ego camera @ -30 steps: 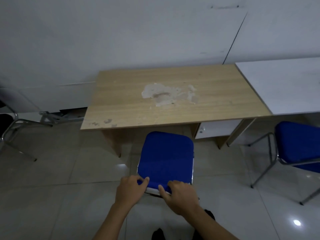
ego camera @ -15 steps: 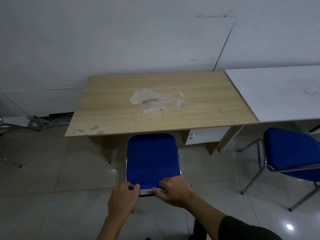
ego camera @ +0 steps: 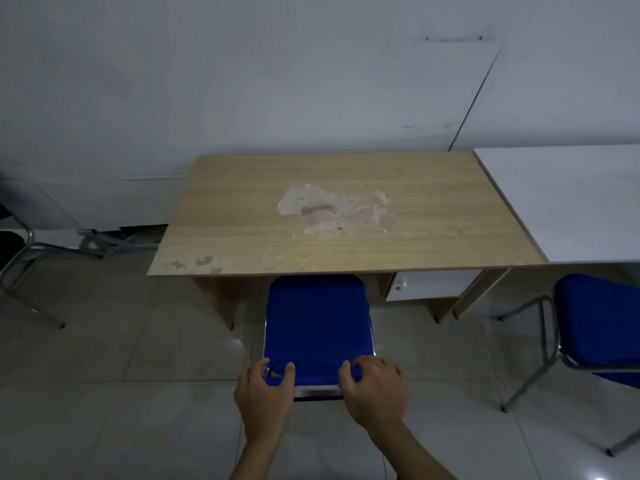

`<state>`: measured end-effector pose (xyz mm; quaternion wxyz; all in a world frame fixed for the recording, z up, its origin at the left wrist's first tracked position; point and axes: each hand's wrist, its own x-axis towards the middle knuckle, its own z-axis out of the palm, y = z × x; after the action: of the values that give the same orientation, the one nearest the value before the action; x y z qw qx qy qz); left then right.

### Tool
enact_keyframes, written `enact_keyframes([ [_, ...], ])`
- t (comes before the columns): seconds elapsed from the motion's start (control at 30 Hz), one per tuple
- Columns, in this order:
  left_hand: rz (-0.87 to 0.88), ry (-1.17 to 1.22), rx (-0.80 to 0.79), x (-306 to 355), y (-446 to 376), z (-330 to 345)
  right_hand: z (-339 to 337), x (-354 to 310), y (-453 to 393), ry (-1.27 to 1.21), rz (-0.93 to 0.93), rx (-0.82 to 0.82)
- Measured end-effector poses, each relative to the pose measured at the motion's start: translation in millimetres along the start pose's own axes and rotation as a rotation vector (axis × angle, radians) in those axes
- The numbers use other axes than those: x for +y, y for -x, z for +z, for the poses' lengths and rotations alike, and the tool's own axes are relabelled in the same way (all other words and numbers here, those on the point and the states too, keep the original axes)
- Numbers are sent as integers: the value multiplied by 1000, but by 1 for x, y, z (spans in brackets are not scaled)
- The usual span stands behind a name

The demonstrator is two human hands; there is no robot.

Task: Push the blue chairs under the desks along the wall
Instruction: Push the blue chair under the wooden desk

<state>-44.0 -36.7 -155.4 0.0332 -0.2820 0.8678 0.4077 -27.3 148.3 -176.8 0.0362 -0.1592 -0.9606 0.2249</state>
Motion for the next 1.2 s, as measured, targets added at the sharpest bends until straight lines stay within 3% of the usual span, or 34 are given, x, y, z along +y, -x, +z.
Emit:
enact_keyframes([
  [0.7, 109, 20, -36, 48, -128, 25, 19, -38, -127, -42, -68, -2],
  [1.0, 22, 37, 3, 91, -190, 44, 22, -55, -201, -36, -107, -94],
  [1.2, 37, 24, 53, 104, -227, 50, 34, -66, -230, -83, -113, -7],
])
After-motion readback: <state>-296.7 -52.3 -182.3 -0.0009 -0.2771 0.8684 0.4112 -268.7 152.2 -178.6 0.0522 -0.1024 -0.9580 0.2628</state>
